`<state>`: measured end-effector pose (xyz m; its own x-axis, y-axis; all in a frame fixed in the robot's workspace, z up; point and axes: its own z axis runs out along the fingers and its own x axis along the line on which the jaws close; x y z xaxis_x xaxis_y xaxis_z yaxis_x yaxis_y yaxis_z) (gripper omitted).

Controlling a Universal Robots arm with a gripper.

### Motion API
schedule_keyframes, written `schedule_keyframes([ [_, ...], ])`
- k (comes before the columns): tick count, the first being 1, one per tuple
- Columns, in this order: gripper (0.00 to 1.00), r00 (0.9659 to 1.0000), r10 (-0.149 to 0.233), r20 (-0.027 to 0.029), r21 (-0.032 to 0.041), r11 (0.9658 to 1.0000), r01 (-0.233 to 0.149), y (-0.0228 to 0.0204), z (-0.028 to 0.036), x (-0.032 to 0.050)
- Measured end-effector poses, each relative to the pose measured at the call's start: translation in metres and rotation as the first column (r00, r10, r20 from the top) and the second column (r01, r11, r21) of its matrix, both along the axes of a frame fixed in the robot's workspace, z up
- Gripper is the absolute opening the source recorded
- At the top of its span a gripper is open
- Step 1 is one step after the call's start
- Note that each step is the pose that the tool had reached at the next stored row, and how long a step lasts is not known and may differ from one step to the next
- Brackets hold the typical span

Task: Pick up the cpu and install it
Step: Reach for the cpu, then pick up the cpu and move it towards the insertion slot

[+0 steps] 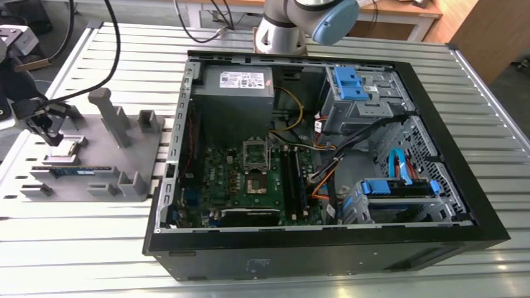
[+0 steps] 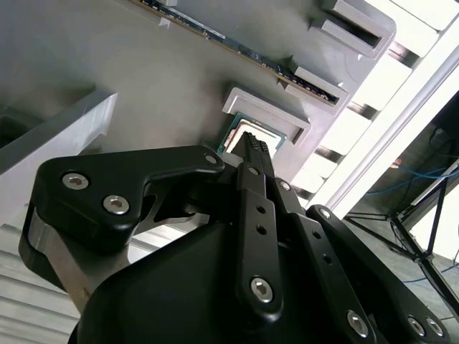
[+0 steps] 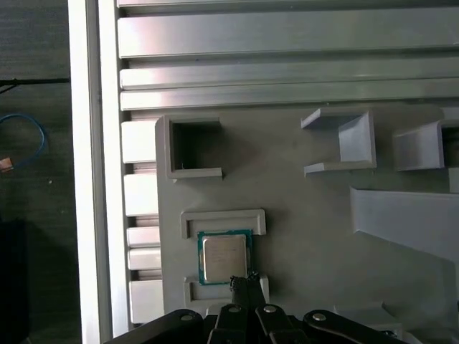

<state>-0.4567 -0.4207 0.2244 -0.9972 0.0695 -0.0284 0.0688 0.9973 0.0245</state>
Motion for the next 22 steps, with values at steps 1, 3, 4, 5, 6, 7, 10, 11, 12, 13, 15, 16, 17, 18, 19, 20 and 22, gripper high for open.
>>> schedule_keyframes([
  [1, 0.11, 1.0000, 0.000, -0.0001, -0.0002, 1.0000, 0.000, 0.0002, -0.0003, 0.0000],
  [3, 0.11, 1.0000, 0.000, 0.0001, -0.0002, 1.0000, 0.000, 0.0010, -0.0010, 0.0000],
  [4, 0.11, 1.0000, 0.000, 0.0002, -0.0002, 1.0000, 0.000, 0.0012, -0.0012, 0.0000],
  [5, 0.11, 1.0000, 0.000, 0.0000, -0.0003, 1.0000, 0.000, 0.0012, -0.0012, 0.0000],
  [6, 0.11, 1.0000, 0.000, -0.0001, -0.0003, 1.0000, 0.000, 0.0012, -0.0012, 0.0000],
  [7, 0.11, 1.0000, 0.000, 0.0001, -0.0003, 1.0000, 0.000, 0.0012, -0.0015, 0.0000],
  [10, 0.11, 1.0000, 0.000, 0.0001, -0.0002, 1.0000, 0.000, 0.0012, -0.0018, 0.0000],
  [11, 0.11, 1.0000, 0.000, 0.0001, -0.0002, 1.0000, 0.000, 0.0012, -0.0018, 0.0000],
  [12, 0.11, 1.0000, 0.000, 0.0001, -0.0002, 1.0000, 0.000, 0.0012, -0.0018, 0.0000],
  [13, 0.11, 1.0000, 0.000, 0.0000, -0.0003, 1.0000, 0.000, 0.0012, -0.0018, 0.0000],
  [15, 0.11, 1.0000, 0.000, 0.0001, -0.0002, 1.0000, 0.000, 0.0012, -0.0019, 0.0000],
  [16, 0.11, 1.0000, 0.000, 0.0001, -0.0002, 1.0000, 0.000, 0.0012, -0.0019, 0.0000],
  [17, 0.11, 1.0000, 0.000, 0.0000, -0.0003, 1.0000, 0.000, 0.0012, -0.0019, 0.0000],
  [18, 0.11, 1.0000, 0.000, 0.0000, -0.0003, 1.0000, 0.000, 0.0012, -0.0019, 0.0000],
  [19, 0.11, 1.0000, 0.000, 0.0000, -0.0003, 1.0000, 0.000, 0.0012, -0.0019, 0.0000],
  [20, 0.17, 1.0000, 0.000, 0.0001, -0.0003, 1.0000, 0.000, 0.0012, -0.0019, 0.0000],
  [22, 0.23, 1.0000, 0.000, 0.0001, -0.0002, 1.0000, 0.000, 0.0012, -0.0019, 0.0000],
])
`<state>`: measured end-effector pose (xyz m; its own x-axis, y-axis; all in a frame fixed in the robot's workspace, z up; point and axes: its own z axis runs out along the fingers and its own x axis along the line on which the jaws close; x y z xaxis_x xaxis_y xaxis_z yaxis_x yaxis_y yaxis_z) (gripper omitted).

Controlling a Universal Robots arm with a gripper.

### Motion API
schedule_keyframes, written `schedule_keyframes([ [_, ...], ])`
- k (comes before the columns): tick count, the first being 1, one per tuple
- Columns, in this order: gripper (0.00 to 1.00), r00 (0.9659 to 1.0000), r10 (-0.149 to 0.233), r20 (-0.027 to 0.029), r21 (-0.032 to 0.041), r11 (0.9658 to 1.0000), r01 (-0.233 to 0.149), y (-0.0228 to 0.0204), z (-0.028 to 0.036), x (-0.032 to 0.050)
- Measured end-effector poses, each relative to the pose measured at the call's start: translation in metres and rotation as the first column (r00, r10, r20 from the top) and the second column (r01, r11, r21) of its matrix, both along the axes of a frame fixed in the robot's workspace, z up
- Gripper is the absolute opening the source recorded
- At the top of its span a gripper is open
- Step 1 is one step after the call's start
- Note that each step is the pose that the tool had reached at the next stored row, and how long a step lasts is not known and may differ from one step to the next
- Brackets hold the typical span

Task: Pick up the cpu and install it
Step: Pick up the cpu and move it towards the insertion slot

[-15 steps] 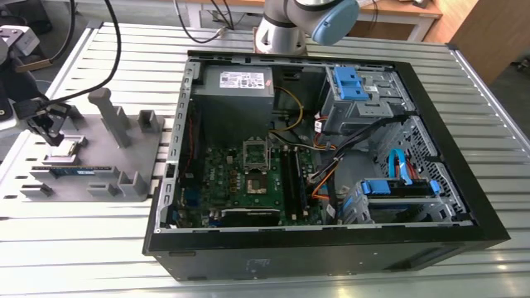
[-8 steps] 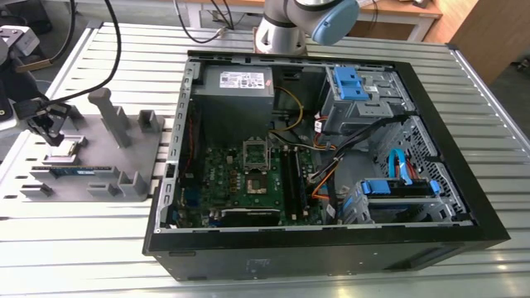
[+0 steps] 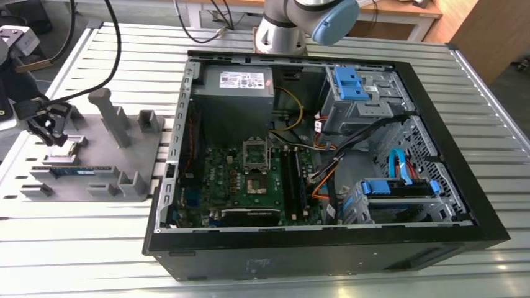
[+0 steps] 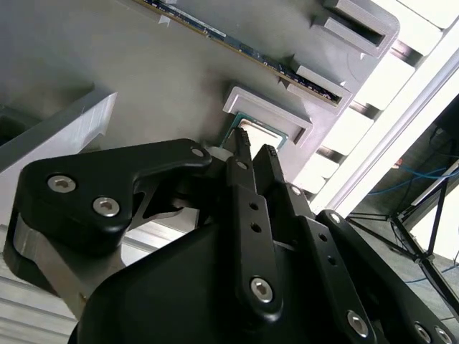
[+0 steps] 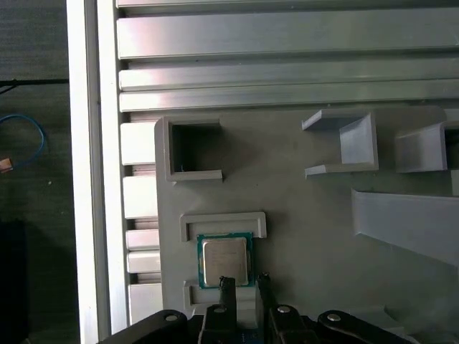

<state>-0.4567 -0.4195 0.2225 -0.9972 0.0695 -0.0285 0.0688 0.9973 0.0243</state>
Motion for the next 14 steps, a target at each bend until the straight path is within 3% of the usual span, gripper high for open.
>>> schedule_keyframes([
  [7, 0.47, 1.0000, 0.000, 0.0000, 0.0000, 1.0000, 0.000, 0.0000, -0.0001, 0.0000],
  [14, 0.47, 1.0000, 0.000, 0.0000, 0.0000, 1.0000, 0.000, 0.0000, -0.0001, 0.0000],
])
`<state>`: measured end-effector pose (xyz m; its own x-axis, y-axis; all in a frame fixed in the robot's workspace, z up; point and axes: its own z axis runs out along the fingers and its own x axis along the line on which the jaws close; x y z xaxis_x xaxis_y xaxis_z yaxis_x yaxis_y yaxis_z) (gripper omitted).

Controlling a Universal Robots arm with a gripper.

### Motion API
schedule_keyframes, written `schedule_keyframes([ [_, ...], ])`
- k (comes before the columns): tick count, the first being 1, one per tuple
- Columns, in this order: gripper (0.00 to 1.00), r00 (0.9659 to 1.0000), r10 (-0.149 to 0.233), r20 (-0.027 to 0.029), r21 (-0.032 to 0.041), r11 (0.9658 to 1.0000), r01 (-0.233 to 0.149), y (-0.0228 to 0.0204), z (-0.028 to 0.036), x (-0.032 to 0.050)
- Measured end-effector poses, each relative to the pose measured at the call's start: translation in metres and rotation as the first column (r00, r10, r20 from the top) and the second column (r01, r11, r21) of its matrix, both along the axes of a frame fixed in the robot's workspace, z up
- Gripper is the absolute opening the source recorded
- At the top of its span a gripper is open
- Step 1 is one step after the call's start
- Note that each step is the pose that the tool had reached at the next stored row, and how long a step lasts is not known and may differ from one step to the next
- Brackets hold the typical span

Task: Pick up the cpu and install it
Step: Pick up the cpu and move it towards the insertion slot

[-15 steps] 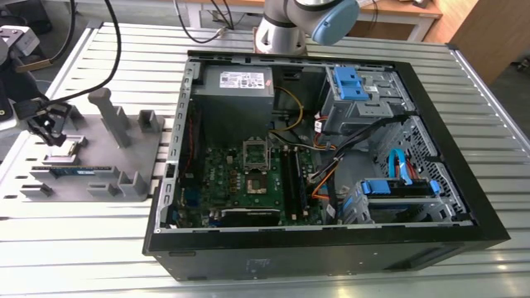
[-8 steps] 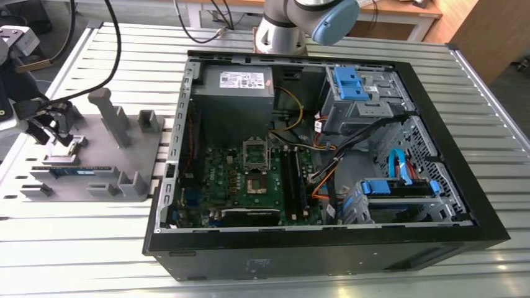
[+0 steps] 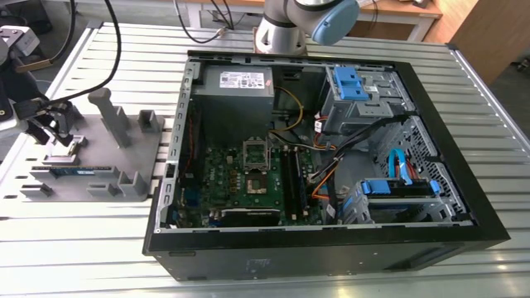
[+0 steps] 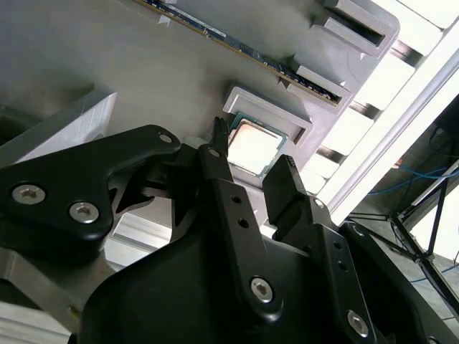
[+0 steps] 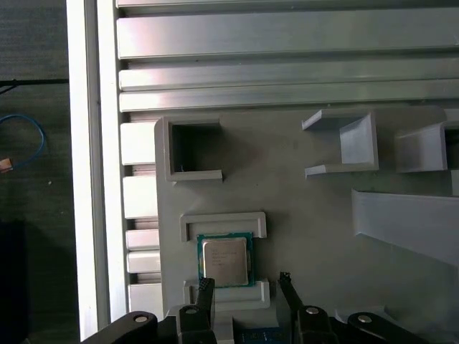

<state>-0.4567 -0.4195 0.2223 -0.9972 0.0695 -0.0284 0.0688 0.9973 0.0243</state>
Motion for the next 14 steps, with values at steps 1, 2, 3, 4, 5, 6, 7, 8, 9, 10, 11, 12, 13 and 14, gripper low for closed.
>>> schedule_keyframes([
  [1, 0.47, 1.0000, 0.000, 0.0000, 0.0000, 1.0000, 0.000, 0.0000, 0.0000, 0.0000],
  [2, 0.47, 1.0000, 0.000, 0.0001, 0.0000, 1.0000, 0.000, 0.0000, -0.0001, 0.0000],
  [3, 0.47, 1.0000, 0.000, 0.0004, 0.0003, 1.0000, 0.000, 0.0004, -0.0003, 0.0001],
  [4, 0.47, 1.0000, 0.000, 0.0003, 0.0001, 1.0000, 0.000, 0.0009, -0.0003, 0.0000],
  [5, 0.47, 1.0000, 0.000, 0.0000, 0.0000, 1.0000, 0.000, 0.0015, -0.0002, 0.0000],
  [6, 0.47, 1.0000, 0.000, 0.0001, 0.0000, 1.0000, 0.000, 0.0020, -0.0004, 0.0000],
  [7, 0.47, 1.0000, 0.000, 0.0003, 0.0002, 1.0000, 0.000, 0.0024, -0.0005, 0.0000],
  [8, 0.47, 1.0000, 0.000, 0.0002, 0.0001, 1.0000, 0.000, 0.0025, -0.0005, 0.0000],
  [9, 0.47, 1.0000, 0.000, 0.0000, 0.0000, 1.0000, 0.000, 0.0025, -0.0004, 0.0000],
  [10, 0.47, 1.0000, 0.000, 0.0000, 0.0001, 1.0000, 0.000, 0.0026, -0.0004, 0.0000],
  [11, 0.47, 1.0000, 0.000, 0.0000, 0.0000, 1.0000, 0.000, 0.0026, -0.0004, 0.0000],
  [12, 0.47, 1.0000, 0.000, 0.0000, 0.0000, 1.0000, 0.000, 0.0026, -0.0004, 0.0000],
  [13, 0.47, 1.0000, 0.000, 0.0001, 0.0001, 1.0000, 0.000, 0.0029, -0.0004, 0.0000],
  [14, 0.47, 1.0000, 0.000, 0.0000, 0.0000, 1.0000, 0.000, 0.0033, -0.0004, 0.0000],
])
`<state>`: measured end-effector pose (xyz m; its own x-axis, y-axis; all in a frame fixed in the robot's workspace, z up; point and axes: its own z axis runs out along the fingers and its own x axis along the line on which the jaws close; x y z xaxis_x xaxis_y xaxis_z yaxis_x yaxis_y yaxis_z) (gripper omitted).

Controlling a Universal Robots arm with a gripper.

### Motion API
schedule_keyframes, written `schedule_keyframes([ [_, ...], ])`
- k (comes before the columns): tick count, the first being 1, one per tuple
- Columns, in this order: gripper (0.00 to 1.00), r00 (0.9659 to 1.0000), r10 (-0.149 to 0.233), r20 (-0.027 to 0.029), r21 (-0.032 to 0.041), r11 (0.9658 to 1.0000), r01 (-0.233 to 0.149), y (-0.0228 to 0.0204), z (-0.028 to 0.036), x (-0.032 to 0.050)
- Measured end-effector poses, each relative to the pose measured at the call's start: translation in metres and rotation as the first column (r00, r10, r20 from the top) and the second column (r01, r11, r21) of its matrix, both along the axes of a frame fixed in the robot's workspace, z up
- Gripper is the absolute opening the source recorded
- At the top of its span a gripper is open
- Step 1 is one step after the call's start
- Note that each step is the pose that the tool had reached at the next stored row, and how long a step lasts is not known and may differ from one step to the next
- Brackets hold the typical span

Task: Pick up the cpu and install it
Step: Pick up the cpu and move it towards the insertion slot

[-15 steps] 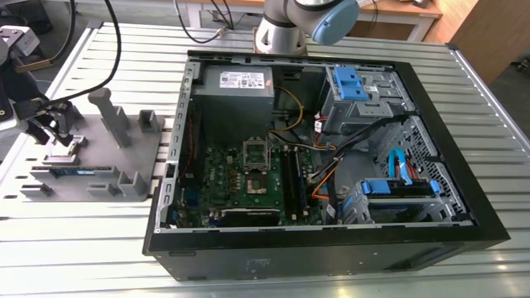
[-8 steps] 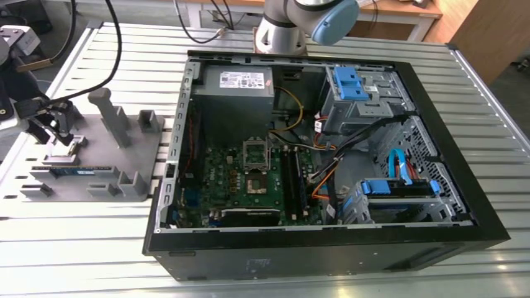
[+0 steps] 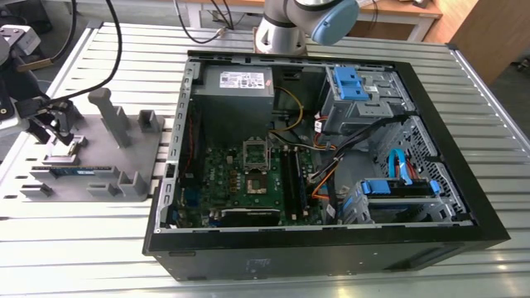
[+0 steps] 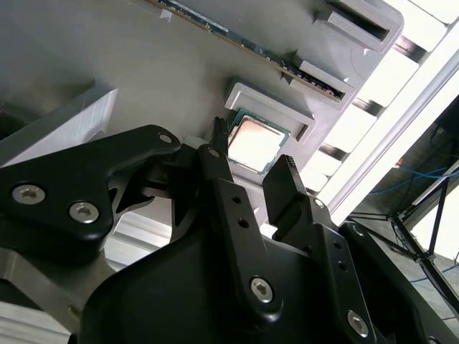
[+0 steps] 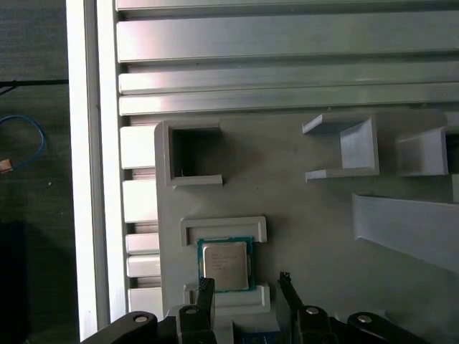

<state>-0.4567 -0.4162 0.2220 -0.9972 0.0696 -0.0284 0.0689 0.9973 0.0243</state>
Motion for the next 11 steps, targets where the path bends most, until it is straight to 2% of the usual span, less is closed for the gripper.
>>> schedule_keyframes([
  [6, 0.47, 1.0000, 0.000, -0.0001, -0.0001, 1.0000, 0.000, 0.0004, -0.0001, 0.0000],
  [11, 0.47, 1.0000, 0.000, 0.0000, 0.0000, 1.0000, 0.000, 0.0004, -0.0025, 0.0000],
])
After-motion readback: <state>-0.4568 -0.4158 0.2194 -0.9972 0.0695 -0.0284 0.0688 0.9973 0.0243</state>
